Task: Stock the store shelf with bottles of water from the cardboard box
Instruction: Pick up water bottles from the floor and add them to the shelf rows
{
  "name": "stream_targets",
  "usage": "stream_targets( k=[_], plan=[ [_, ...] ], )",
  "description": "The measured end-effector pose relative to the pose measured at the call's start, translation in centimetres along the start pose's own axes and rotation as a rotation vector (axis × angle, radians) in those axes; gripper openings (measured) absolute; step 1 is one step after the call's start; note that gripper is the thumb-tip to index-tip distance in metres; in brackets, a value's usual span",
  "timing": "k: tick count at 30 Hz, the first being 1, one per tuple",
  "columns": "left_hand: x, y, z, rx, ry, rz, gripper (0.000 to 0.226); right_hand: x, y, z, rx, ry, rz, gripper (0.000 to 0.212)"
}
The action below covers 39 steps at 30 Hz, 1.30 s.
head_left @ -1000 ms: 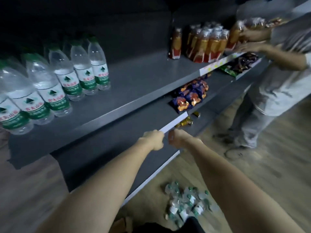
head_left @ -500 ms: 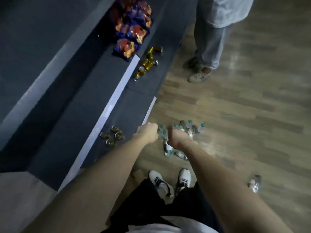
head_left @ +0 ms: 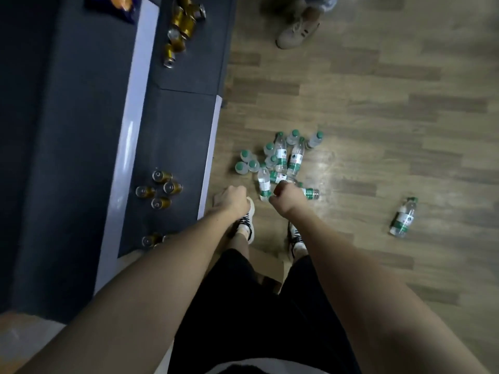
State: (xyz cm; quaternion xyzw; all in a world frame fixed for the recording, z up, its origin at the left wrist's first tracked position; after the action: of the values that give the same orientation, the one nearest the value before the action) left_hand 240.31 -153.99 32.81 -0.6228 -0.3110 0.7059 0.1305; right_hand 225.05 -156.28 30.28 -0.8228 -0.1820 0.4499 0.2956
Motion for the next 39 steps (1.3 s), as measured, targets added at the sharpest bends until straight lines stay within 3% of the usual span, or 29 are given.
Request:
stream_targets(
  k=[5, 12, 21, 26, 31, 39],
  plan=[
    [4.5, 6.7, -1.3, 0.085, 0.05, -0.093, 0.027, 5.8, 5.0, 0.9, 0.1, -0.062, -0.135, 0.032],
    [12.9, 16.3, -2.3, 0.089, 0.028, -0.211, 0.028, 14.7, 13.8, 4.4, 0.309, 0.069, -0.098, 0.035],
    [25.2, 26.3, -3.7, 0.105, 0.08, -0.262, 0.023, 25.3, 22.8, 11.2, 0.354, 0.101, -0.066, 0.033],
    [32.0, 31.3, -3.3, 0.12, 0.032, -0.298, 0.005, 30.7, 27.9, 15.3, 0.386, 0.115, -0.077, 0.039],
    [38.7, 35.2, -4.2, 0.164, 0.116, -0.345, 0.012, 36.8, 33.4, 18.2, 0.373, 0.044, -0.085, 0.066],
    [46.0, 38.5, -5.8, 0.193, 0.18, -0.339, 0.014, 42.3, 40.3, 21.5, 0.445, 0.148, 0.056, 0.063]
  ],
)
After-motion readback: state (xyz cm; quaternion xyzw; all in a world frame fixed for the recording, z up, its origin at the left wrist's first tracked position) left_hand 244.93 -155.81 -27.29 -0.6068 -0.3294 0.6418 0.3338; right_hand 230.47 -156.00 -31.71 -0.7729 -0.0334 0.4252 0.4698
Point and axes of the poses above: each hand's wrist, its own y-axis towards the middle knuckle, its own x-axis out of the palm, z = x × y, the point moved 4 cm from there along y, towards the middle knuckle, and after that the axes turned 11 degrees about z, right-handed, at the moved point
